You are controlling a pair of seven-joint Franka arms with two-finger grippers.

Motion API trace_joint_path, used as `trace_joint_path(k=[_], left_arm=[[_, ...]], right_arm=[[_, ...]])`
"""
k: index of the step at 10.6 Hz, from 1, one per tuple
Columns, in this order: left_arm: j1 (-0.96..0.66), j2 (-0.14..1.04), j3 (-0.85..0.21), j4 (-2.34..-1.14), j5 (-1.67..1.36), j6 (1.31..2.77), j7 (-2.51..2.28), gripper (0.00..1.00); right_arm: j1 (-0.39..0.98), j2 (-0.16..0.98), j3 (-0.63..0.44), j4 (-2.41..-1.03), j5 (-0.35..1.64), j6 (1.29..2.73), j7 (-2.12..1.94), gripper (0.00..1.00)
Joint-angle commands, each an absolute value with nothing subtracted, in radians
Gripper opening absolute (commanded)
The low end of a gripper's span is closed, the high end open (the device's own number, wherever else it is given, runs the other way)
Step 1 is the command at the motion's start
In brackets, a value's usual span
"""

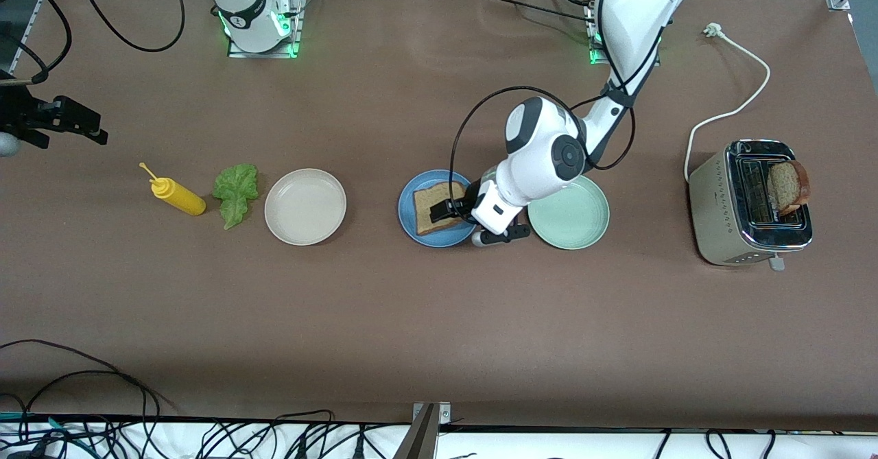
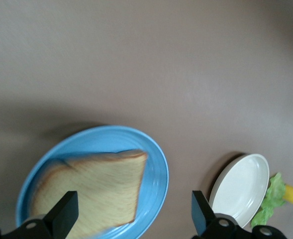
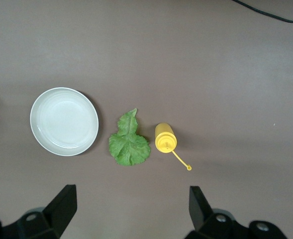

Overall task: Make sandwich in blue plate with both arms
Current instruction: 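Lower the bread onto the blue plate and open the left gripper, then retract the left gripper while the right gripper reaches the lettuce leaf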

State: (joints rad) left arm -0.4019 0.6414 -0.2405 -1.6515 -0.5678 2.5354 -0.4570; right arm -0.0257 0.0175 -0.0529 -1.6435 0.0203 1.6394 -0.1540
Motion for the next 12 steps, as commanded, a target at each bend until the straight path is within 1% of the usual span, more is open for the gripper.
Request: trace_joint_path(k=[1,4,6,7,8,10,12], left_arm=[[-0.368,0.555,-0.148,-1.683,-0.581,2.388,-0.426,1.00],[-0.353,0.487,-0.039,-1.686,-0.581,2.225,-0.428,1.00],[-0.279,0.431,-0.018,-1.692,-0.575,2.148,-0.425,1.00],[-0.275,0.398,0.026,-1.697,-0.507,2.104,-0.404,1.00],[-0.272,0.368,0.038,-1.695,-0.379,2.067,-0.376,1.00],[-0.244,0.303,0.038,-1.695,-0.157,1.985,-0.371,1.00],[-0.178,0.255,0.037,-1.695,-0.094,1.922,-0.249,1.00]], right_arm=[[-0.029,0.025,-0.052,-1.618,0.035,1.618,-0.146,1.00],[-0.029,0.025,-0.052,-1.618,0.035,1.618,-0.144,1.00],[-0.026,0.029,-0.051,-1.618,0.035,1.620,-0.143,1.00],[-0.025,0.034,-0.049,-1.618,0.034,1.620,-0.144,1.00],[-0.014,0.040,-0.048,-1.620,0.035,1.617,-0.147,1.00],[-0.006,0.046,-0.046,-1.629,0.044,1.606,-0.156,1.00],[0.043,0.080,-0.046,-1.628,0.052,1.595,-0.155,1.00]])
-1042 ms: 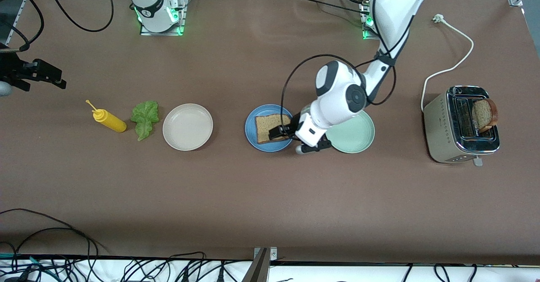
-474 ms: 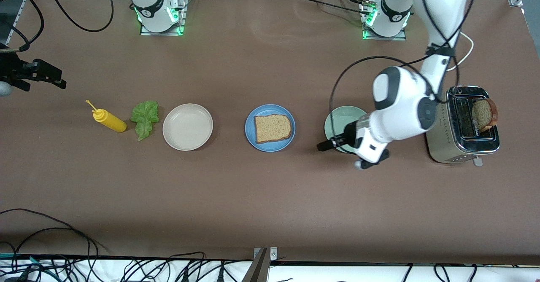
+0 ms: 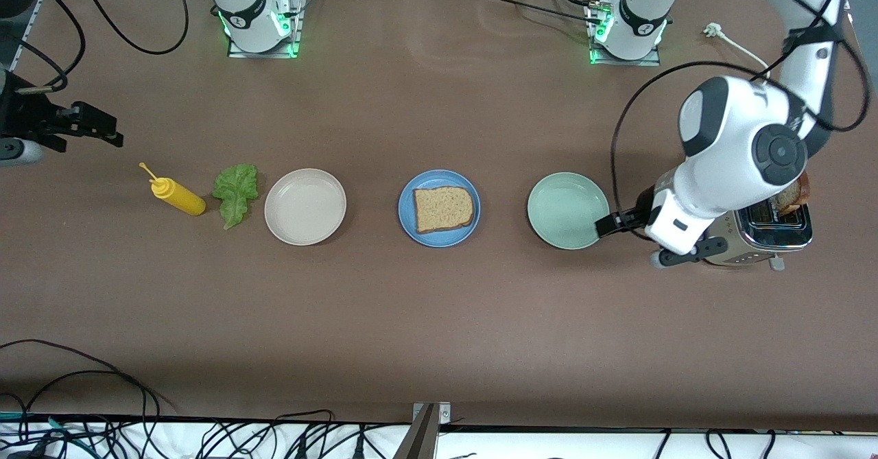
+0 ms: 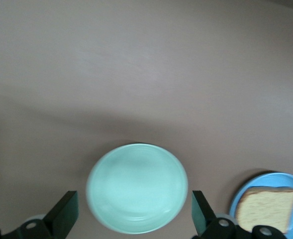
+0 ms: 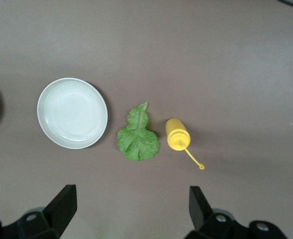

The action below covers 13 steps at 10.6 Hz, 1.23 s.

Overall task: Make sandwich in blue plate with both arms
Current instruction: 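Retract the left gripper while the right gripper reaches the lettuce leaf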

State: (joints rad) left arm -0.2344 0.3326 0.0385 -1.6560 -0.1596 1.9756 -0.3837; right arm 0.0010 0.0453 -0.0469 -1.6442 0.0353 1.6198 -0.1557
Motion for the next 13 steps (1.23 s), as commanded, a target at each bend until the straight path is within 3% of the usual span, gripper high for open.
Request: trace_joint_path(k=[1,3,8,13], left_arm=[[-0.151,0.236,0.038,-1.695,-0.091,1.921,-0.177,1.00],[-0.115,0.198,0.038,-1.695,-0.013,1.870,-0.095,1.00],[-0.074,0.097,0.035,-1.675,0.083,1.789,-0.020,1.00],[-0.026,0.006,-0.023,-1.672,0.066,1.709,-0.034,1.00]], right_arm=[[0.057,0.104,-0.048,-1.629,0.052,1.606,-0.149,1.00],[0.077,0.188,-0.046,-1.647,0.052,1.670,-0.152,1.00],[0.077,0.290,-0.046,-1.891,0.054,2.047,-0.219,1.00],[0.061,0.467,-0.051,-1.977,0.054,2.106,-0.365,0.97]])
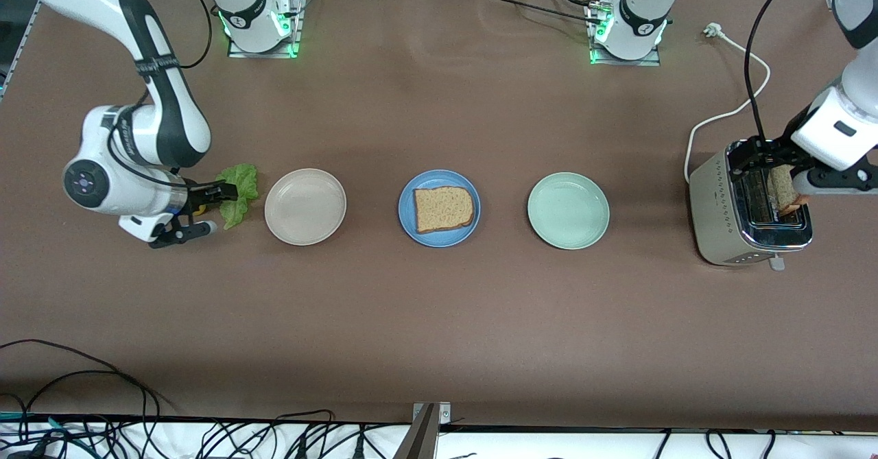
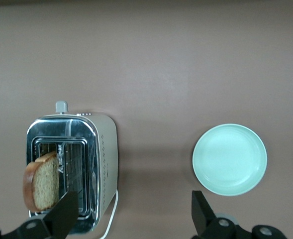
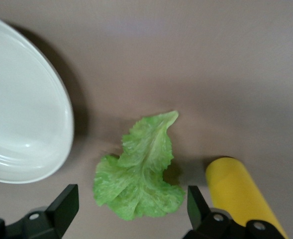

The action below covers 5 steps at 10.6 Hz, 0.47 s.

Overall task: Make sandwich in blue plate with both arms
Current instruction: 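Retract the left gripper while the right gripper reaches the lettuce leaf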

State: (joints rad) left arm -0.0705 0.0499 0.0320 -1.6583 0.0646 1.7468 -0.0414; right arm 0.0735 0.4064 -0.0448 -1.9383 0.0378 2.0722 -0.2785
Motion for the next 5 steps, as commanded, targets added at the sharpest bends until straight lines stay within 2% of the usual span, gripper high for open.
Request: trace_joint_path(k=[1,3,4,5], left_arm=[[-0.012,0.000,-0.034,-1.669,0.066,1.706,-0.032,1.00],[-0.012,0.005,-0.031,-1.578,0.066,1.636,-0.032,1.00],[-0.014,0.003,-0.037,-1.554,0.066,1.609,-0.032,1.00],[-0.015,0.003,-0.037,-1.549,0.066,1.603,-0.034,1.00]], right_arm=[[0.046,0.492,-0.051,-1.986,0.055,2.117,-0.391,0.97],[0.041,0.524,-0.051,-1.988,0.054,2.149,-0.394,0.97],[0.041,0.532,-0.051,-1.988,0.055,2.151,-0.409,0.88],[0.041,0.534,-0.051,-1.988,0.055,2.143,-0.410,0.62]])
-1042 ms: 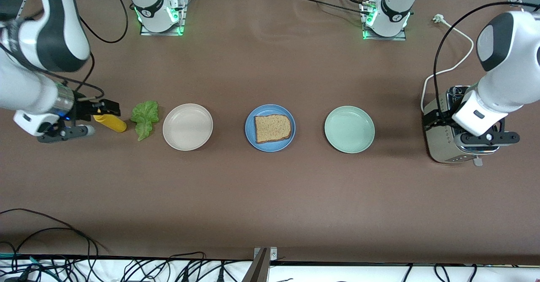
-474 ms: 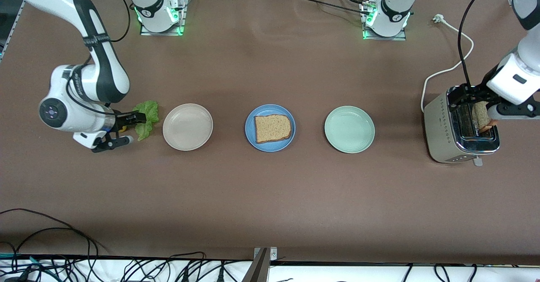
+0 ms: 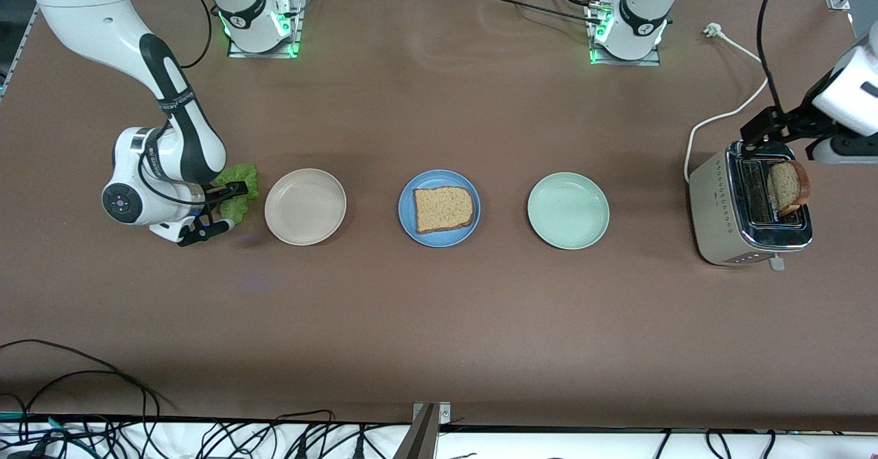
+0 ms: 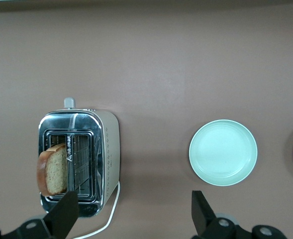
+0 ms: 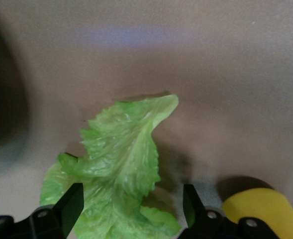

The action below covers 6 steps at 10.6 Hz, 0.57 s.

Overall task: Make sandwich in blue plate with both arms
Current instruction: 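Grasp the green lettuce leaf with the right gripper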

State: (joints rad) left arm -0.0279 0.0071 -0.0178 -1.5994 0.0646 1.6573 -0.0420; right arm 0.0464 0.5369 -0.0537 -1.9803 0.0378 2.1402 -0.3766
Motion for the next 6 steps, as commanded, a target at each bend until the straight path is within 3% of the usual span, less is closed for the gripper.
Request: trace_joint_path(k=[1,4,5,6], left_arm=[[-0.017,0.008,-0.037,-1.542,0.067,1.603,-0.031,1.00],[-0.028,0.015,-0.038,-1.548,0.077,1.582,-0.029,1.00],[-0.029,0.020,-0.037,-1.539,0.080,1.585,-0.019,1.00],[-0.019,0.024,-0.035,-1.534,0.068,1.591,-0.014,1.00]], right_arm=[[0.041,0.534,-0.051,-1.985,0.055,2.137,-0.403,0.44],[0.043,0.532,-0.049,-1.979,0.055,2.129,-0.394,0.08],[0.044,0.532,-0.049,-1.970,0.063,2.114,-0.394,0.00],[0.044,0.532,-0.049,-1.965,0.105,2.106,-0.394,0.00]])
